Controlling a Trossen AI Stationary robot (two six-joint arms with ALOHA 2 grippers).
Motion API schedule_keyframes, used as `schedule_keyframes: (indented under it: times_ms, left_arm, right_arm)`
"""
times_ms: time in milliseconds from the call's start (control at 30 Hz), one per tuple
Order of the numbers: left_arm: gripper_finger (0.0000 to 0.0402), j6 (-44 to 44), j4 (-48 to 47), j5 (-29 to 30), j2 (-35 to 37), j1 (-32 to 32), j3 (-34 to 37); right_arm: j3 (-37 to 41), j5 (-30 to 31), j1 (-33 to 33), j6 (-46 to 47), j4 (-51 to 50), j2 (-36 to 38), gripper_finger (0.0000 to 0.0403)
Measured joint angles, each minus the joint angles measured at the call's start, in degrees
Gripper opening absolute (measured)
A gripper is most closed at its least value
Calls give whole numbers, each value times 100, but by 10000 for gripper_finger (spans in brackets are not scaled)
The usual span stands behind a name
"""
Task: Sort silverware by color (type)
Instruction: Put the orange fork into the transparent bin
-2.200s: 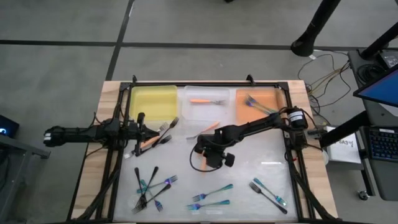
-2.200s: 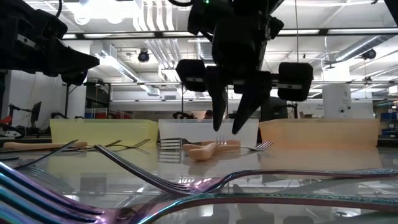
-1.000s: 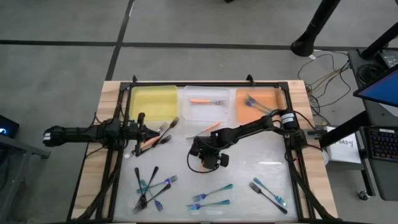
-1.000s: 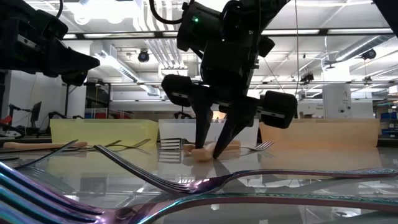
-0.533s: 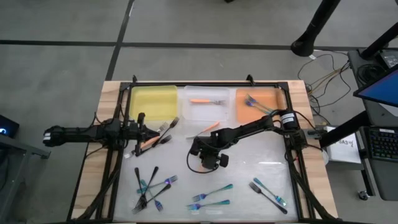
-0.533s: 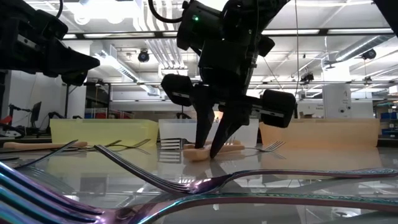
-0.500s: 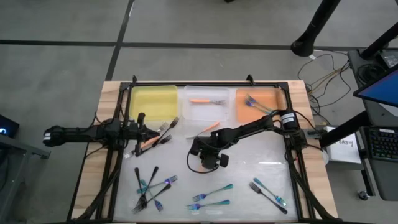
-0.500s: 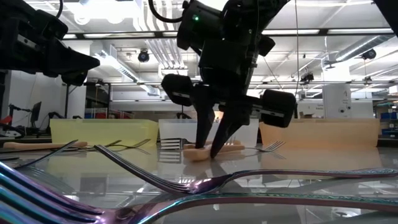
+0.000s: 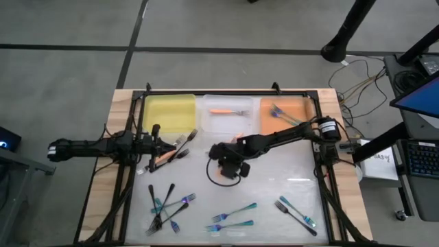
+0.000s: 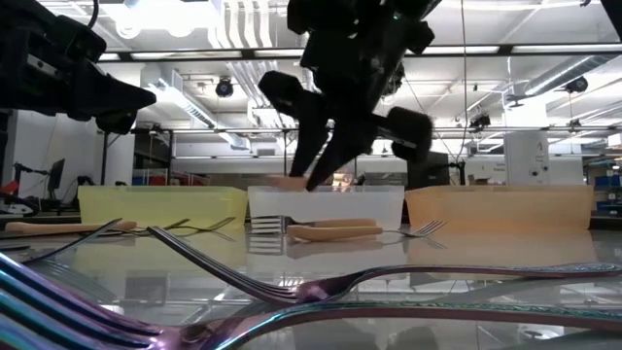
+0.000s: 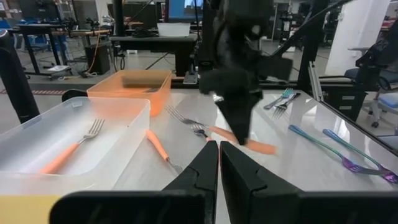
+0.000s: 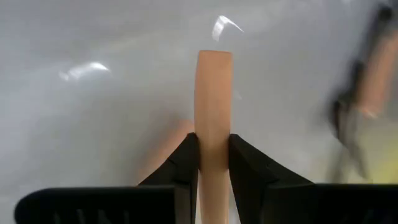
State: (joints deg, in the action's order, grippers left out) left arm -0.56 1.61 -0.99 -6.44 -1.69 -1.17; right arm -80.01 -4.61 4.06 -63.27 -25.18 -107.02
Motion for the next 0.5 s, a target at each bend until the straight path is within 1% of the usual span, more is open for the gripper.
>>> schedule_keyframes:
  times_ms: [100, 167, 400, 500]
  left_arm:
    - [0, 0, 3, 1, 0, 0, 0]
    - [0, 0, 2, 0, -2, 0, 0]
    - [0, 1, 7, 0, -17, 0, 0]
    - [0, 0, 9, 0, -22, 0, 0]
  right_arm:
    - [-9, 627, -174, -263, 58, 79, 53]
    - [-9, 905, -314, -347, 86, 145, 54]
    - [-11, 924, -840, 83, 224, 393, 53]
    - [-11, 911, -1086, 253, 505, 422, 53]
